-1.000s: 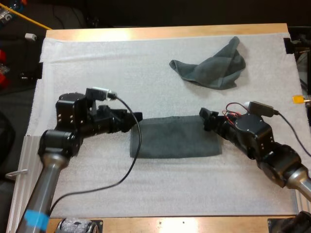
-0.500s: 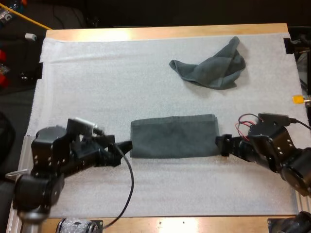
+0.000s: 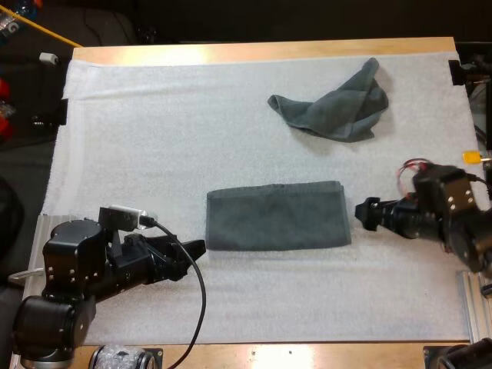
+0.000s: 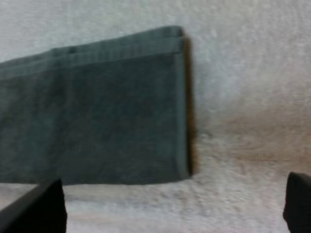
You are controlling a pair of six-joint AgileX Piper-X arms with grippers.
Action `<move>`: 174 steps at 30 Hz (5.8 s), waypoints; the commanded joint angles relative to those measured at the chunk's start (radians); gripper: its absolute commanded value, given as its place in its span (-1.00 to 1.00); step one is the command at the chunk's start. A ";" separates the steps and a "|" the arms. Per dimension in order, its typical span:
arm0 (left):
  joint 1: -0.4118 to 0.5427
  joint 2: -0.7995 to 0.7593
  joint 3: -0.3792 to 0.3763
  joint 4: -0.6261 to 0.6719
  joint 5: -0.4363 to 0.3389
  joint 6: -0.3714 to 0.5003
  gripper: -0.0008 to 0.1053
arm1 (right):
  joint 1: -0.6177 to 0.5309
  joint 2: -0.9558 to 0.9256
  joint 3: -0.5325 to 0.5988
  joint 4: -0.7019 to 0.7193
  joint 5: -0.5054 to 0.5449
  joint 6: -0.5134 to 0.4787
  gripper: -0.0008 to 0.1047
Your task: Pick towel from pile, fold and stack
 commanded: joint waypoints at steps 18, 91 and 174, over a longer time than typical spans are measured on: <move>0.000 -0.002 -0.007 0.073 -0.010 -0.072 0.19 | -0.232 0.441 0.027 -0.222 -0.445 -0.167 0.67; 0.000 -0.002 -0.007 0.112 -0.008 -0.019 0.19 | 0.233 0.455 -0.072 -0.168 0.031 0.195 -0.99; 0.000 0.000 -0.007 0.115 -0.008 0.058 0.35 | 0.445 -0.495 -0.104 0.293 0.163 0.221 0.23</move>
